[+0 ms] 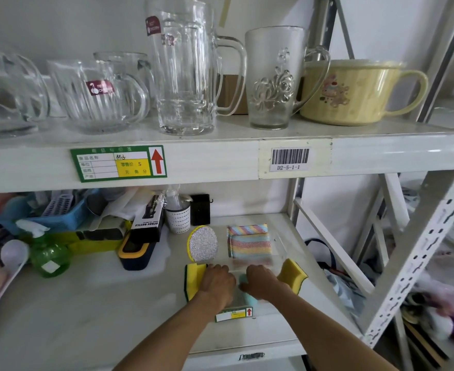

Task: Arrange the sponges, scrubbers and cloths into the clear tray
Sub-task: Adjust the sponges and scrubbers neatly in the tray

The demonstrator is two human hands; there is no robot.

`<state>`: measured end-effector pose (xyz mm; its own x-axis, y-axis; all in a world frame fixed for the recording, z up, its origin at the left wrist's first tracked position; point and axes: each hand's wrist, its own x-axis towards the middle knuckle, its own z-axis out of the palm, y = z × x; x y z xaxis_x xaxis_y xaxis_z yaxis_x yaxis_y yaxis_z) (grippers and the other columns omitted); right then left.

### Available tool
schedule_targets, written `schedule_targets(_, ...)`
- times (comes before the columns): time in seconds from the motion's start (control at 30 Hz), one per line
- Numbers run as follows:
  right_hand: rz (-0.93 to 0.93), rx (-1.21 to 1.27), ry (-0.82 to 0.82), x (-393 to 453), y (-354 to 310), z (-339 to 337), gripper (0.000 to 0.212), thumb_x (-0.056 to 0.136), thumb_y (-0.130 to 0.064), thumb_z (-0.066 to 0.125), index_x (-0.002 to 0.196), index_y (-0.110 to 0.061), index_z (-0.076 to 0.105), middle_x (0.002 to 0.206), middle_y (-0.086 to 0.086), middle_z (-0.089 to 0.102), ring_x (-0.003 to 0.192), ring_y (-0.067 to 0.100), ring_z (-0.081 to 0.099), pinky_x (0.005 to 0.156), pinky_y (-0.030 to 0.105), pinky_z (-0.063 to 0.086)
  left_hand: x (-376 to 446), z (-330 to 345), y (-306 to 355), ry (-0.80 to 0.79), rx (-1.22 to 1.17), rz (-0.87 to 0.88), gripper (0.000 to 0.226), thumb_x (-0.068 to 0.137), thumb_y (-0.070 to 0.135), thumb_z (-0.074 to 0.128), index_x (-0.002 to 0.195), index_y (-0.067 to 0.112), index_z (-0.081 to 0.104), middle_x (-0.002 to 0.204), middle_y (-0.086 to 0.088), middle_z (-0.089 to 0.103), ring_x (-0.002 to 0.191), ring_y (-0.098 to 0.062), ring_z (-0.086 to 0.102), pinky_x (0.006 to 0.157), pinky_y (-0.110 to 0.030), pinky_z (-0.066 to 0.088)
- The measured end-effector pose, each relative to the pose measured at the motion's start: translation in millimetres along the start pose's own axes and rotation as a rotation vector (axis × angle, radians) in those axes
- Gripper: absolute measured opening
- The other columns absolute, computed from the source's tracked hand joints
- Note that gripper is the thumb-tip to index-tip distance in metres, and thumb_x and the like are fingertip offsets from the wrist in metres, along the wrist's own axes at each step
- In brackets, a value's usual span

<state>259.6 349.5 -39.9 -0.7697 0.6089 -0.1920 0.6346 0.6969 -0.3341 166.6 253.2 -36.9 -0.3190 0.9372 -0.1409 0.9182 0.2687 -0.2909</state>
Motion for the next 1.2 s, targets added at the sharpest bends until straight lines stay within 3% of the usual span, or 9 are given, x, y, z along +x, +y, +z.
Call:
schedule_targets(0.2, -0.021, 0.063, 0.037, 0.9, 3.5, 2.3, 0.046, 0.091, -0.032, 0.063, 0.13, -0.011, 0.051, 0.122, 0.005, 0.064, 0.104, 0.02, 0.064, 0.092, 0.028, 0.051, -0.7, -6.5, -0.6, -0.003, -0.067, -0.005, 0.033, 0.088, 0.021, 0.053, 0.116, 0.007, 0.059, 0.121, -0.016, 0.057, 0.112, -0.031, 0.054, 0.093, -0.042, 0.042)
schedule_targets(0.33, -0.006, 0.04, 0.051, 2.8, 7.2, -0.1, 0.037, 0.092, -0.035, 0.061, 0.115, -0.005, 0.06, 0.101, 0.006, 0.068, 0.089, 0.02, 0.066, 0.078, 0.024, 0.052, 1.9, -9.6, -1.7, 0.005, -0.088, 0.001, 0.039, 0.089, 0.033, 0.055, 0.119, 0.008, 0.057, 0.121, -0.015, 0.056, 0.113, -0.031, 0.054, 0.092, -0.042, 0.044)
schedule_targets(0.5, 0.08, -0.023, 0.427, -1.6, 13.1, -26.9, 0.025, 0.099, -0.031, 0.044, 0.105, -0.012, 0.059, 0.099, 0.006, 0.067, 0.074, 0.018, 0.059, 0.065, 0.028, 0.05, 5.8, -16.1, 5.6, 0.192, -0.244, -0.026, 0.035, 0.094, 0.034, 0.045, 0.119, 0.01, 0.055, 0.12, -0.013, 0.057, 0.111, -0.03, 0.055, 0.089, -0.043, 0.045)
schedule_targets(0.6, 0.191, -0.114, 0.554, -3.4, 34.7, -45.8, 0.026, 0.096, -0.027, 0.041, 0.113, -0.012, 0.054, 0.11, 0.008, 0.061, 0.094, 0.025, 0.061, 0.077, 0.035, 0.047, 10.7, -18.4, 17.5, 0.281, -0.499, -0.005, 0.033, 0.094, 0.026, 0.043, 0.123, 0.011, 0.052, 0.121, -0.01, 0.056, 0.114, -0.028, 0.055, 0.091, -0.041, 0.048)
schedule_targets(0.7, 0.373, -0.193, 0.465, -10.5, 58.6, -52.7, 0.033, 0.095, -0.034, 0.043, 0.118, -0.013, 0.052, 0.119, 0.009, 0.056, 0.107, 0.026, 0.055, 0.089, 0.04, 0.043, 18.6, -18.5, 36.0, 0.296, -0.68, 0.029, 0.038, 0.095, 0.024, 0.044, 0.132, 0.015, 0.047, 0.131, -0.007, 0.055, 0.12, -0.024, 0.054, 0.099, -0.036, 0.046)
schedule_targets(0.8, 0.463, -0.192, 0.349, -17.5, 71.2, -49.4, 0.034, 0.096, -0.041, 0.041, 0.104, -0.015, 0.06, 0.111, 0.007, 0.062, 0.099, 0.025, 0.059, 0.089, 0.038, 0.043, 26.4, -17.4, 52.7, 0.27, -0.836, 0.032, 0.041, 0.096, 0.021, 0.046, 0.136, 0.02, 0.044, 0.139, -0.002, 0.053, 0.127, -0.02, 0.05, 0.108, -0.032, 0.042)
schedule_targets(0.9, 0.47, -0.187, 0.286, -22.6, 73.2, -44.6, 0.031, 0.096, -0.038, 0.04, 0.101, -0.017, 0.063, 0.105, 0.006, 0.065, 0.096, 0.025, 0.062, 0.086, 0.037, 0.043, 29.7, -16.4, 63.4, 0.207, -0.969, 0.029, 0.043, 0.096, 0.015, 0.048, 0.139, 0.021, 0.042, 0.143, -0.001, 0.05, 0.131, -0.019, 0.047, 0.111, -0.034, 0.04)
schedule_targets(1.03, 0.417, -0.084, 0.349, -25.6, 63.2, -42.9, 0.028, 0.097, -0.031, 0.041, 0.108, -0.012, 0.059, 0.109, 0.009, 0.063, 0.096, 0.027, 0.064, 0.07, 0.032, 0.041, 32.0, -14.3, 70.0, 0.134, -1.074, 0.001, 0.045, 0.096, 0.012, 0.048, 0.139, 0.021, 0.04, 0.141, -0.001, 0.052, 0.127, -0.018, 0.051, 0.108, -0.033, 0.044)
schedule_targets(1.2, 0.353, -0.073, 0.328, -26.4, 43.5, -37.8, 0.027, 0.096, -0.029, 0.042, 0.111, -0.011, 0.054, 0.108, 0.01, 0.064, 0.096, 0.029, 0.064, 0.067, 0.03, 0.039, 27.7, -15.3, 71.7, 0.131, -1.111, 0.037, 0.043, 0.094, 0.008, 0.047, 0.136, 0.017, 0.04, 0.136, -0.006, 0.056, 0.125, -0.02, 0.053, 0.108, -0.032, 0.042)
